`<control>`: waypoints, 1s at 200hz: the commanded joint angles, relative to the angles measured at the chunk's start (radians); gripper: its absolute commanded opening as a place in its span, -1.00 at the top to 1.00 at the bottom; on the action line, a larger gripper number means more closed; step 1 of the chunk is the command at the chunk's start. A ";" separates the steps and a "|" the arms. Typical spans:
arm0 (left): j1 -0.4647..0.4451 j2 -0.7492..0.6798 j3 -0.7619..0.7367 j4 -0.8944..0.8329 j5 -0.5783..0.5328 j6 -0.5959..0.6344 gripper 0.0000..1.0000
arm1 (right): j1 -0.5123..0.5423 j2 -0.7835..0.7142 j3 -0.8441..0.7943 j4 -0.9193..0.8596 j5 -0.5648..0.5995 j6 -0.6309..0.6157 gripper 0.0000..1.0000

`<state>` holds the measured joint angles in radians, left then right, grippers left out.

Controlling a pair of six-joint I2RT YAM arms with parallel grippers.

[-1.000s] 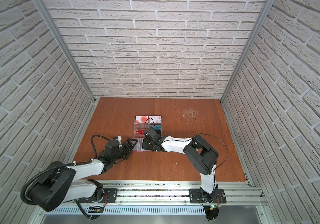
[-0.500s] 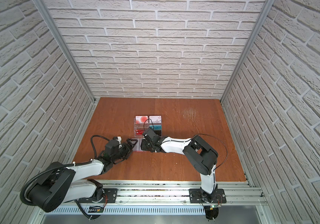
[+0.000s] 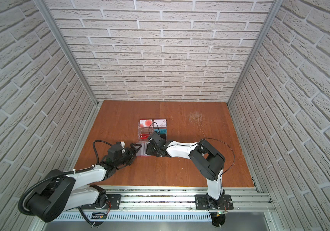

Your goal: Take the credit cards out of the card holder

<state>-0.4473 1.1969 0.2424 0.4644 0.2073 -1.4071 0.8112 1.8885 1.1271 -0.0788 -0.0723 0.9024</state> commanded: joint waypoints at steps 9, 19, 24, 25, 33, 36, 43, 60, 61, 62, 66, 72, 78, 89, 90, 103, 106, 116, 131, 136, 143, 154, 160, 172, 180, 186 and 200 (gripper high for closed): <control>0.007 -0.108 0.080 -0.133 0.015 0.008 -0.97 | -0.004 -0.052 -0.010 -0.040 0.028 -0.028 0.31; 0.013 -0.129 0.103 -0.153 0.019 0.004 -0.96 | -0.004 -0.054 -0.013 -0.050 0.035 -0.030 0.31; 0.015 -0.134 0.113 -0.161 0.022 0.003 -0.96 | -0.004 -0.055 -0.013 -0.054 0.038 -0.032 0.31; 0.015 -0.134 0.116 -0.163 0.022 0.002 -0.97 | -0.004 -0.054 -0.014 -0.054 0.038 -0.032 0.31; 0.021 -0.135 0.128 -0.162 0.026 0.000 -0.96 | -0.005 -0.055 -0.018 -0.056 0.039 -0.033 0.32; 0.024 -0.131 0.132 -0.160 0.028 -0.001 -0.96 | -0.005 -0.057 -0.019 -0.054 0.040 -0.032 0.32; 0.032 -0.117 0.144 -0.157 0.033 0.003 -0.96 | -0.004 -0.058 -0.021 -0.051 0.039 -0.033 0.32; 0.060 -0.056 0.155 -0.113 0.050 -0.001 -0.96 | -0.005 -0.060 -0.011 -0.054 0.035 -0.037 0.33; 0.061 -0.052 0.155 -0.109 0.052 -0.001 -0.96 | -0.005 -0.061 -0.011 -0.055 0.035 -0.037 0.32; 0.062 -0.048 0.155 -0.103 0.053 -0.003 -0.96 | -0.005 -0.061 -0.010 -0.056 0.035 -0.037 0.32; 0.068 -0.029 0.156 -0.084 0.057 -0.004 -0.96 | -0.005 -0.063 -0.006 -0.060 0.037 -0.040 0.32; 0.078 0.001 0.162 -0.069 0.062 -0.002 -0.96 | -0.006 -0.066 -0.002 -0.067 0.040 -0.043 0.32; 0.084 0.031 0.169 -0.059 0.064 0.004 -0.96 | -0.007 -0.070 0.003 -0.072 0.043 -0.045 0.32; 0.092 0.088 0.182 -0.035 0.072 0.015 -0.96 | -0.011 -0.075 0.006 -0.076 0.041 -0.046 0.32; 0.093 0.092 0.183 -0.031 0.073 0.016 -0.96 | -0.011 -0.075 0.006 -0.076 0.041 -0.048 0.32; 0.095 0.150 0.189 0.011 0.086 0.012 -0.96 | -0.017 -0.076 0.014 -0.082 0.039 -0.050 0.32; 0.097 0.160 0.189 0.022 0.088 0.010 -0.96 | -0.018 -0.075 0.016 -0.085 0.039 -0.051 0.32; 0.097 0.186 0.190 0.041 0.088 0.009 -0.96 | -0.022 -0.070 0.027 -0.093 0.036 -0.055 0.32; 0.097 0.199 0.187 0.039 0.079 0.020 -0.96 | -0.027 -0.057 0.038 -0.095 0.028 -0.057 0.32; 0.098 0.199 0.186 0.034 0.077 0.022 -0.96 | -0.027 -0.054 0.039 -0.093 0.026 -0.054 0.31; 0.097 0.200 0.180 0.032 0.075 0.022 -0.97 | -0.027 -0.050 0.042 -0.087 0.022 -0.054 0.31; 0.096 0.199 0.167 0.036 0.073 0.022 -0.96 | -0.027 -0.041 0.050 -0.088 0.017 -0.054 0.32; 0.097 0.199 0.159 0.038 0.073 0.022 -0.96 | -0.027 -0.035 0.055 -0.085 0.013 -0.053 0.32; 0.097 0.197 0.144 0.040 0.071 0.022 -0.96 | -0.027 -0.026 0.061 -0.080 0.007 -0.050 0.31; 0.099 0.195 0.135 0.041 0.069 0.022 -0.96 | -0.027 -0.021 0.063 -0.076 0.005 -0.050 0.31; 0.099 0.194 0.127 0.044 0.066 0.023 -0.96 | -0.027 -0.017 0.066 -0.074 0.004 -0.049 0.31; 0.099 0.197 0.109 0.058 0.066 0.017 -0.96 | -0.027 -0.011 0.067 -0.072 0.000 -0.047 0.31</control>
<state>-0.3542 1.3907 0.3885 0.4706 0.2790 -1.4067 0.7864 1.8626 1.1732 -0.1684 -0.0605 0.8577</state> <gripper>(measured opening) 0.982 0.342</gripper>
